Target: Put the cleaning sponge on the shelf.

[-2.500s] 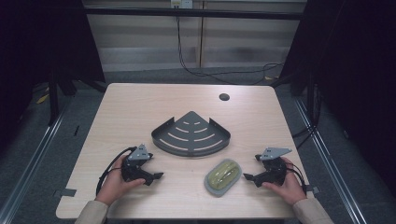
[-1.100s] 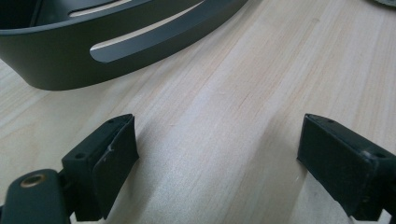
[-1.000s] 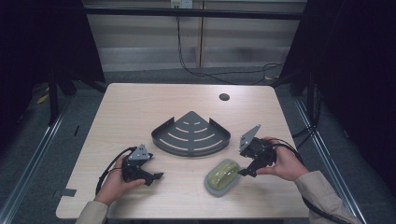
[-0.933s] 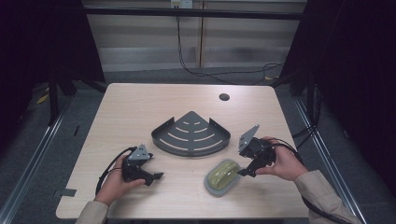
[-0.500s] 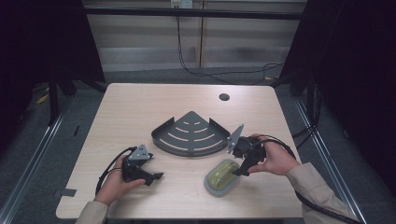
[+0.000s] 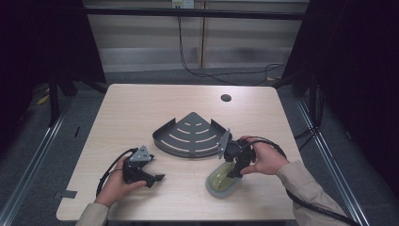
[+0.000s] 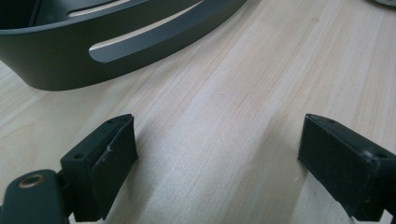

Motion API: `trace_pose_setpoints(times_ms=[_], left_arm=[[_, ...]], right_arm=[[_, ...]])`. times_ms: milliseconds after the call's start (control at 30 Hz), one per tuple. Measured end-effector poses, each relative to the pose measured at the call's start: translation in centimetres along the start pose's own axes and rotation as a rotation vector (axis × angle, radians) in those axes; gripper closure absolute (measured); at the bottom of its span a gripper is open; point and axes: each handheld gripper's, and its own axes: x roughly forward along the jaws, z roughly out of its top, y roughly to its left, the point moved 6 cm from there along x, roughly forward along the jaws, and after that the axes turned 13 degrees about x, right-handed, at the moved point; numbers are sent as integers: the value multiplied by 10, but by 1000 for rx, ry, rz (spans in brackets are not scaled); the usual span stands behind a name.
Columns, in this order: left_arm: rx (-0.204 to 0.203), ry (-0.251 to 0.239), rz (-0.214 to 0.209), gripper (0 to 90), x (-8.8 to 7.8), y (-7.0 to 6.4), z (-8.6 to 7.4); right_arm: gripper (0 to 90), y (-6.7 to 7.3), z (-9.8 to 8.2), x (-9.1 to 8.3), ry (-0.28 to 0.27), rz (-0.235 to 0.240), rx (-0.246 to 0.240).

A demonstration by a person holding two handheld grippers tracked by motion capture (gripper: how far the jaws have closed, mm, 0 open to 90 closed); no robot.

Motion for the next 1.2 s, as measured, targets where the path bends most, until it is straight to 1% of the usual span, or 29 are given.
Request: trace_pose_setpoints(times_ms=[33, 67, 100, 133, 167, 200, 233, 267, 300, 333, 367, 400, 467, 500, 533, 567, 700, 733, 800, 833, 867, 900, 967, 1067, 1200], left_arm=[[0, 0, 0, 108, 0, 0, 0], [1, 0, 0, 108, 0, 0, 0], [0, 0, 0, 108, 0, 0, 0], [1, 0, 0, 108, 0, 0, 0], [1, 1, -1, 107, 0, 0, 0], [1, 0, -1, 107, 0, 0, 0], [3, 0, -1, 107, 0, 0, 0], [3, 0, -1, 107, 0, 0, 0], [3, 0, -2, 107, 0, 0, 0], [3, 0, -2, 107, 0, 0, 0], [3, 0, -1, 107, 0, 0, 0], [3, 0, -1, 107, 0, 0, 0], [3, 0, -1, 107, 0, 0, 0], [3, 0, -1, 107, 0, 0, 0], [3, 0, -1, 107, 0, 0, 0], [3, 0, -1, 107, 0, 0, 0], [3, 0, 0, 107, 0, 0, 0], [6, 1, 0, 107, 0, 0, 0], [5, 1, 0, 107, 0, 0, 0], [5, 2, 0, 107, 0, 0, 0], [5, 1, 0, 107, 0, 0, 0], [6, 1, 0, 107, 0, 0, 0], [5, 1, 0, 107, 0, 0, 0], [5, 1, 0, 107, 0, 0, 0], [5, 0, 0, 107, 0, 0, 0]], right_arm=[[388, 0, 0, 0, 0, 0, 0], [441, 1, 0, 2, 19, -4, -6], [511, 1, 1, 3, 28, -11, -19], [583, 3, 1, 3, 49, 3, -14], [675, 4, 1, 1, 56, 2, -23], [704, 3, 1, 0, 64, 2, -19], [705, 3, 0, -1, 74, -3, 1], [706, 1, 1, -1, 72, -2, -1], [707, 2, 0, -3, 81, 10, 17], [707, 1, 0, -5, 76, 24, 19], [707, 1, 0, -5, 76, 24, 19], [708, -1, -1, -9, 64, 27, 50], [708, -2, -1, -10, 66, 29, 57], [708, -4, -2, -13, 58, 34, 86], [708, -4, -2, -13, 58, 34, 86], [708, -4, -4, -17, 66, 39, 134], [709, -7, -5, -21, 57, 44, 148], [708, -7, -5, -24, 61, 42, 162], [708, -8, -5, -25, 58, 42, 162], [708, -8, -5, -27, 57, 40, 179], [708, -10, -5, -29, 52, 41, 175], [708, -11, -5, -33, 44, 40, 194], [709, -12, -5, -34, 43, 41, 194], [709, -16, -5, -39, 37, 47, 233], [709, -18, -5, -43, 37, 55, 250]])
